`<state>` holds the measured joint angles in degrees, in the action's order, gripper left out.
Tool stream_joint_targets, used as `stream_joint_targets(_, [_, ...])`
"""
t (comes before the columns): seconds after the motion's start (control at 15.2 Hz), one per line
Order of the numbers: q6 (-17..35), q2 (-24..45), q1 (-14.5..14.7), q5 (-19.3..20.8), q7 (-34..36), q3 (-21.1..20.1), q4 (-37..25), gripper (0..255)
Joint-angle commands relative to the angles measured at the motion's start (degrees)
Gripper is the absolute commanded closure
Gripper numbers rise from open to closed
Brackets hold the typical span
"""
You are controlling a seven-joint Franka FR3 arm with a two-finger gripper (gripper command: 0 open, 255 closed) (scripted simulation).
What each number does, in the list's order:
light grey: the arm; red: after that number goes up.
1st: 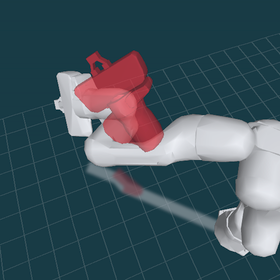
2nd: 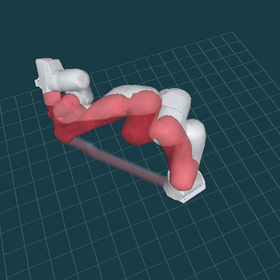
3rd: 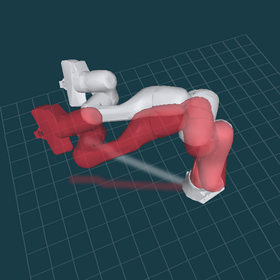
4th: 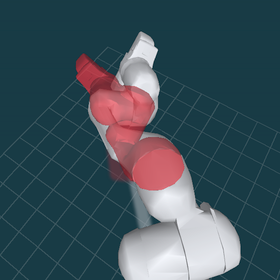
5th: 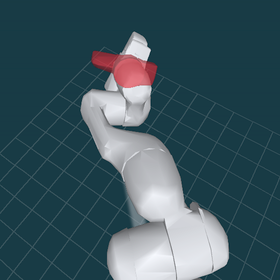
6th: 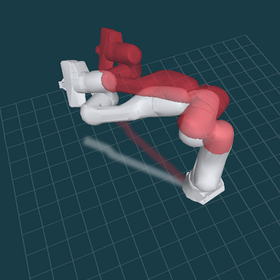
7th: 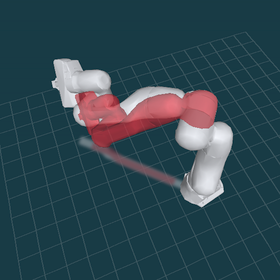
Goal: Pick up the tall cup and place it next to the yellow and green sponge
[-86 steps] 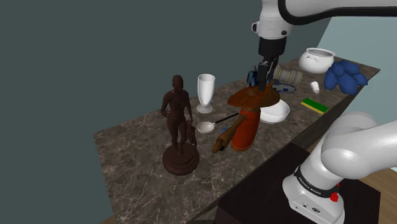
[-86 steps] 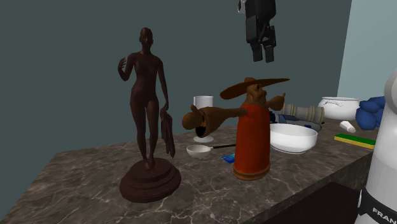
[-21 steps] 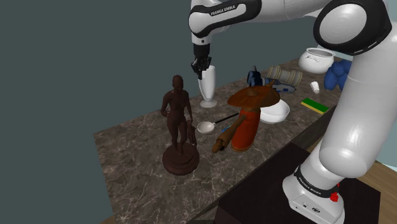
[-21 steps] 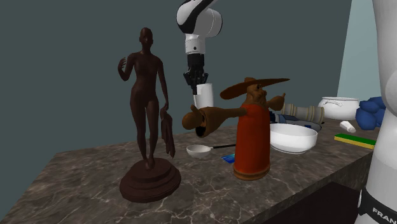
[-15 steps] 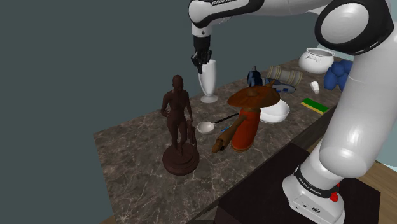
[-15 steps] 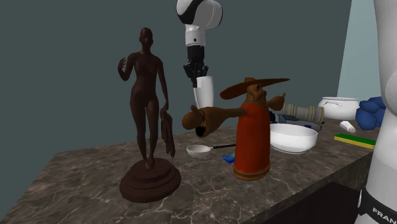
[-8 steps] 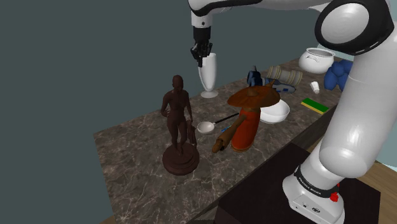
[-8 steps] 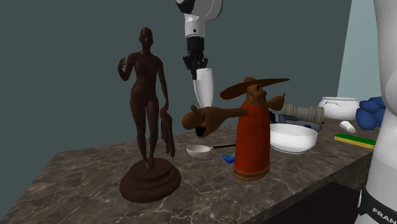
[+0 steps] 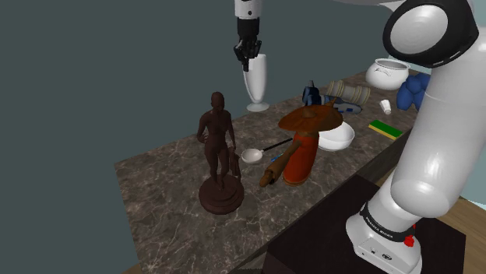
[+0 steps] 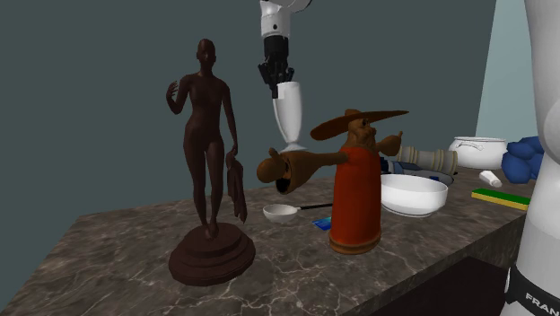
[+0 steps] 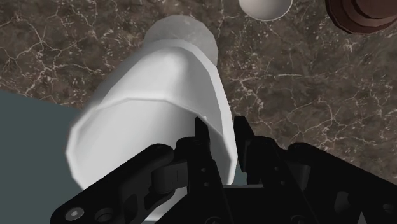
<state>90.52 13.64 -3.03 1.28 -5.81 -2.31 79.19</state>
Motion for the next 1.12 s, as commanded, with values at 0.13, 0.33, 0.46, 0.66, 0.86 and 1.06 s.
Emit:
stream_joint_targets(0.13, [-3.7,1.2,0.0,0.1,-0.1,0.0,-4.9,255])
stream_joint_targets(0.33, [-6.5,2.1,0.1,0.1,-0.1,0.0,-8.7,255])
stream_joint_targets(0.46, [-8.5,2.9,0.1,0.1,-0.1,0.0,-11.4,255])
stream_joint_targets(0.66, [-11.6,4.4,0.2,0.2,-0.1,0.0,-16.0,255])
stream_joint_targets(0.86, [-15.1,6.3,0.3,0.3,-0.1,0.0,-21.4,255])
stream_joint_targets(1.06, [-19.1,9.0,0.5,0.4,-0.2,0.0,-28.1,255])
